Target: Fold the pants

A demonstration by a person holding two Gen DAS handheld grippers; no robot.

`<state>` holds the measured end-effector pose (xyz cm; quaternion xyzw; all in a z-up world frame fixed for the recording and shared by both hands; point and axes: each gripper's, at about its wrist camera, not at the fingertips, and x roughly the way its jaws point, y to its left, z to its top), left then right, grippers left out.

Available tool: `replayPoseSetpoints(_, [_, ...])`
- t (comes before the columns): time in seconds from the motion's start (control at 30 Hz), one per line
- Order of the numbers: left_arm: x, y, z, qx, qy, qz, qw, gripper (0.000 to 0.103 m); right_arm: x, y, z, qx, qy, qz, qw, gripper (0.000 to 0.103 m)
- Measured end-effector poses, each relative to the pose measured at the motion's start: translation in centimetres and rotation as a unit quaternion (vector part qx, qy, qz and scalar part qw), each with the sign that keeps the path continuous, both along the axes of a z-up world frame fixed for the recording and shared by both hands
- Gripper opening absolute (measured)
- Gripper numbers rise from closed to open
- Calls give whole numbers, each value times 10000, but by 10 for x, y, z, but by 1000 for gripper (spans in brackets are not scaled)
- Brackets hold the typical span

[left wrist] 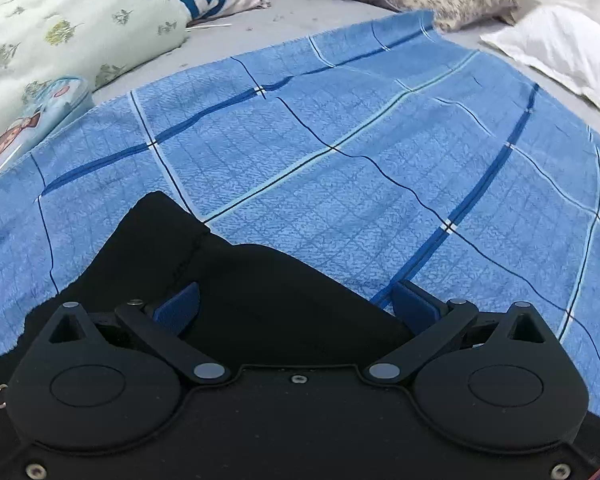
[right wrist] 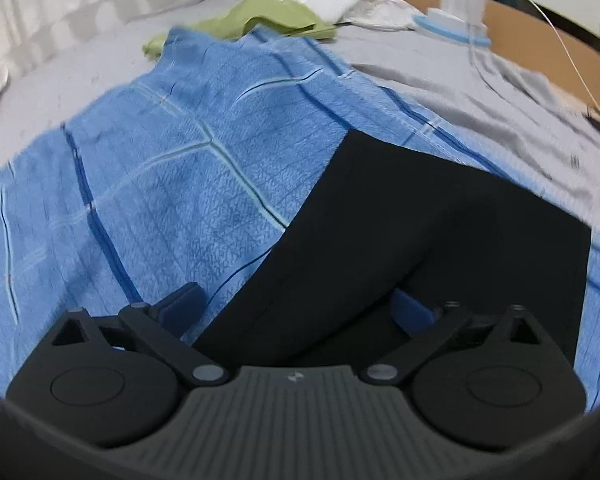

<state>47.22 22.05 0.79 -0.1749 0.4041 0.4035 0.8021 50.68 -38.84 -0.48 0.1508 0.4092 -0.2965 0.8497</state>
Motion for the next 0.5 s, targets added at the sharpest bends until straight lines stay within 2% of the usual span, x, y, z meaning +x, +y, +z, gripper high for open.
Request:
replayPoseSetpoints(0.03, [-1,1,0,-29,-44,15,10000,103,-1,-1,2,10,-38,-2,10000,93])
replayPoseSetpoints(0.07, [-3,2,1,-56,-97,6,9999,102,-4,-3,5,25,-108,-46,9999,74])
replayPoseSetpoints(0.1, [-7,2,3,-40,-131,6,9999,92,-7,-6,9,-19,-146,-106,9998,45])
replayPoseSetpoints(0.13, [-12,1,6,56,-190,64,9998,67,-10,-10,12,12,-202,-141,9997,29])
replayPoseSetpoints(0.17, [-17,-2,10,184,-247,92,9995,53,-16,-18,16,141,-284,-214,9993,10])
replayPoseSetpoints(0.2, [-22,-3,13,268,-276,22,9993,26,-22,-28,17,404,-446,-242,9979,9])
replayPoseSetpoints(0.23, [-26,-3,15,231,-347,-100,9991,11,-31,-39,18,750,-637,-230,9949,9])
replayPoseSetpoints(0.33, [-42,3,20,-70,-545,-181,9983,4,-53,-60,25,1062,-865,-230,9903,6])
replayPoseSetpoints(0.5, [-70,5,33,-160,-632,-426,9970,2,-102,-71,48,1033,-1194,82,9874,6])
